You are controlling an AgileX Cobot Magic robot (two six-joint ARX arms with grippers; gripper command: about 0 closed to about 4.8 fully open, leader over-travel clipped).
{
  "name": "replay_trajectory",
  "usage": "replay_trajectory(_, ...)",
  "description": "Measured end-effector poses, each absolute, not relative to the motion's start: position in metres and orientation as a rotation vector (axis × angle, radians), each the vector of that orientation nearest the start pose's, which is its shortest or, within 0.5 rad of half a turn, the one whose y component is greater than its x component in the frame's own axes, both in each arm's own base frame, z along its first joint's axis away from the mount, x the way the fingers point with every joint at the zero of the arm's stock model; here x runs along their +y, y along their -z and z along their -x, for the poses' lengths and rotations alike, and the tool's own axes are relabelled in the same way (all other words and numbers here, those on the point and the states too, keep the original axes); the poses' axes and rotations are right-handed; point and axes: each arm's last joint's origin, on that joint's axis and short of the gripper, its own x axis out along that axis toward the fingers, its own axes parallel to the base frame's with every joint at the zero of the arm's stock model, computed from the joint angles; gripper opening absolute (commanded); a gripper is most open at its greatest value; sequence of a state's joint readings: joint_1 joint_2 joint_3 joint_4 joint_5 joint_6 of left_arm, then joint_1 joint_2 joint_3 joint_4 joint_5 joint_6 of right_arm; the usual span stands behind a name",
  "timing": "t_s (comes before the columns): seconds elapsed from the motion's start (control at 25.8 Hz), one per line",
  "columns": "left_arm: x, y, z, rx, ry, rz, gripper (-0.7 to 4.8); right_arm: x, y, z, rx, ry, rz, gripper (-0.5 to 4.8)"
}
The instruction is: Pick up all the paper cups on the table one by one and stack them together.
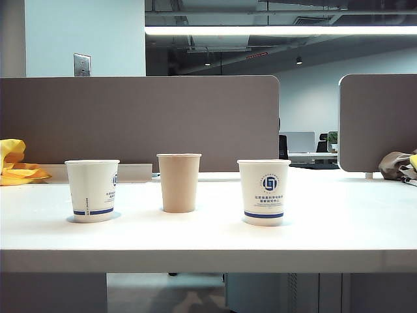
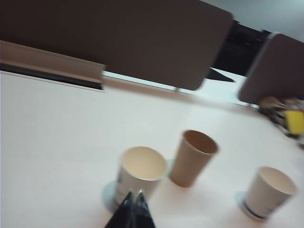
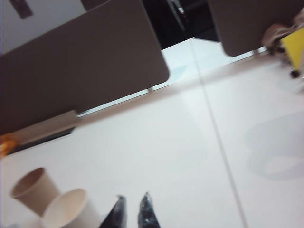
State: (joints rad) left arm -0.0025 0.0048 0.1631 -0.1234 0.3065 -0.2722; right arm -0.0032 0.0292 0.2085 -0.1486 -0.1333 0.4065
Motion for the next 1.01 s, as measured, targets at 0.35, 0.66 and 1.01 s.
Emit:
replay_trajectory(0.35, -0.015, -0.210, -0.080, 0.039, 0.562, 0.327, -0.03, 0.006, -0.243, -0.073, -0.069, -0.233, -0.455, 0.11)
replay_trajectory(0.66, -0.016, -0.214, -0.079, 0.008, 0.570, 0.321, -0.03, 0.007, -0.243, -0.073, -0.060, -0.257, -0.451, 1.09)
replay_trajectory(1.01, -0.017, -0.213, -0.078, 0.061, 0.624, 0.430, 1.88, 0.012, -0.241, -0.073, 0.013, -0.449, -0.437, 1.82)
